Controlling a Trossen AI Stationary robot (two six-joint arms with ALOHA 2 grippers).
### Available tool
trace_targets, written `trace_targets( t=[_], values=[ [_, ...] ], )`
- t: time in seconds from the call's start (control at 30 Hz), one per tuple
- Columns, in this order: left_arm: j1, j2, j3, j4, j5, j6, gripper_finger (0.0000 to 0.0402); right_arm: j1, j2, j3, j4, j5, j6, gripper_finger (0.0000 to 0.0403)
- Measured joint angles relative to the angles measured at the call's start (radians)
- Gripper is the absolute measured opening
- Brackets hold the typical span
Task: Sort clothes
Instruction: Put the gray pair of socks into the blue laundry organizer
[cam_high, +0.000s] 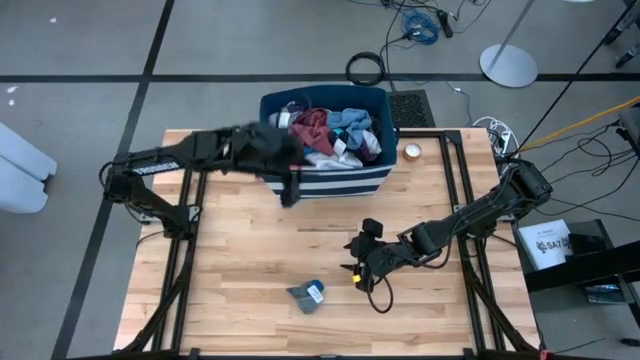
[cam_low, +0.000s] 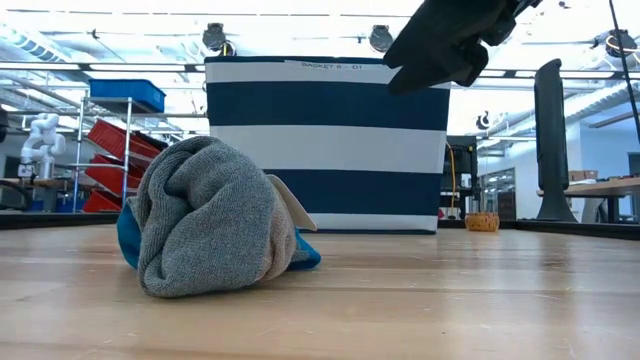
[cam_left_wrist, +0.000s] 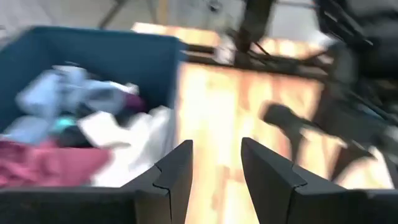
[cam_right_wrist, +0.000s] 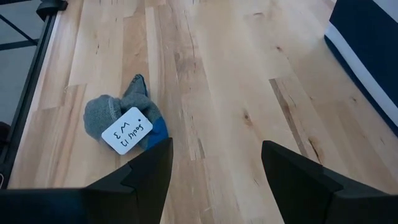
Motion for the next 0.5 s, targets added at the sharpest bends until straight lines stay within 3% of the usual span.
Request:
trace_targets(
  t=[0.23, 0.5],
  values=[
    [-0.189, -0.001, -0.062, -0.059, -0.053, -0.049, 0.0143, 0.0, 0.0, 0.0, 0.0, 0.0, 0.0, 0.0233],
    [-0.362, -0.001, -0.301, -0.007, -0.08, -0.06, 0.0143, 0.0, 0.0, 0.0, 0.025, 0.0, 0.011, 0.0233]
  ],
)
